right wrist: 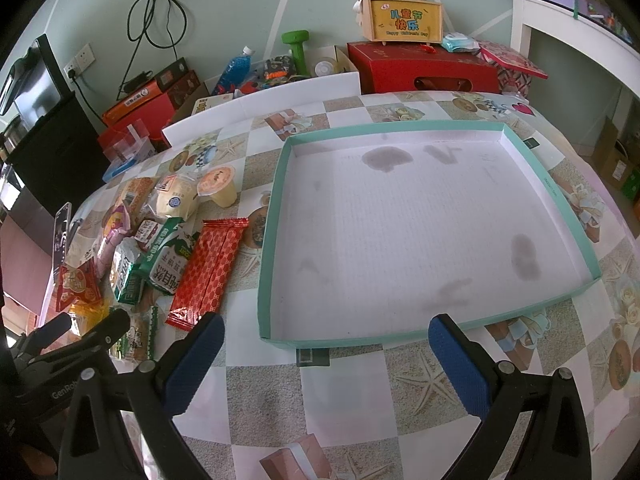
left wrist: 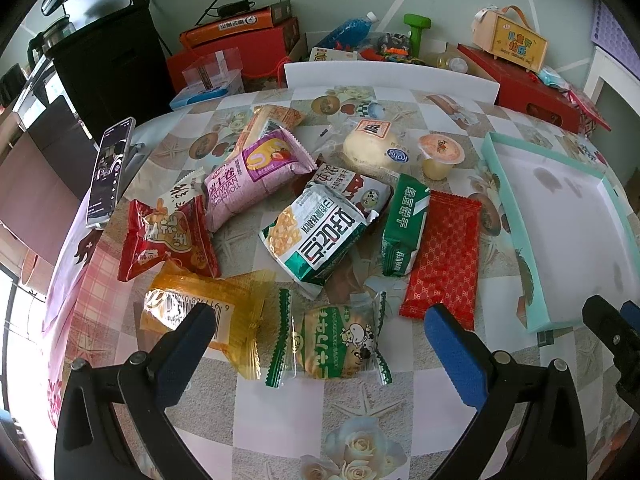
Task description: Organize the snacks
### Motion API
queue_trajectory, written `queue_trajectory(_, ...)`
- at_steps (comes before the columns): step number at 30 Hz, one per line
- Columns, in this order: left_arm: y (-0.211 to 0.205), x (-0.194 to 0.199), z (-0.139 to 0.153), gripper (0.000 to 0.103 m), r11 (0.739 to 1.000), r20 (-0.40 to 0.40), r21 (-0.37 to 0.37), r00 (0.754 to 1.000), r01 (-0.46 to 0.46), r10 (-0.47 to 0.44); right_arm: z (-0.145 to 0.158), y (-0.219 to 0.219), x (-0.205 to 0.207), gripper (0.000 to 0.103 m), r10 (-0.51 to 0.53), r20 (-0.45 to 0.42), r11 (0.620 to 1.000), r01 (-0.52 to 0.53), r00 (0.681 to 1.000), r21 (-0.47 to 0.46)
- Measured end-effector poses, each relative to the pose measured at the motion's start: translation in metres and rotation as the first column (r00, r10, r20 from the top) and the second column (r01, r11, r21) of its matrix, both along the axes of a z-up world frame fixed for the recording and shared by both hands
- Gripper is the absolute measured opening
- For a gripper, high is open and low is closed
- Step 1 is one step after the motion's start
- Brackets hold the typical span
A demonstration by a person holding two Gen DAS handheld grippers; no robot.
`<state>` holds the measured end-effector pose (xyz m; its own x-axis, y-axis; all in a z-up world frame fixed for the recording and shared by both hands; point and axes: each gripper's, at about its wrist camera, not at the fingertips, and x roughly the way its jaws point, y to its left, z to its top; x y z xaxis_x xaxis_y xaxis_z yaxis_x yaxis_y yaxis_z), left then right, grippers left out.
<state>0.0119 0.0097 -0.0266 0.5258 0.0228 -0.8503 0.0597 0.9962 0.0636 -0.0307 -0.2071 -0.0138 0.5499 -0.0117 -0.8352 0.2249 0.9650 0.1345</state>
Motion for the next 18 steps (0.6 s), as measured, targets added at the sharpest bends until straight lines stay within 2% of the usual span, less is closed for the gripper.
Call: queue_trajectory(18,0.0094,0.0001,0.0003,0.103,0.999,-0.004,-0.034,1.0,-0.023,0.023,0.0022,0.0028,-0.0002,0.103,0.005,0.005,1.0,-0.005,1.0,-0.016)
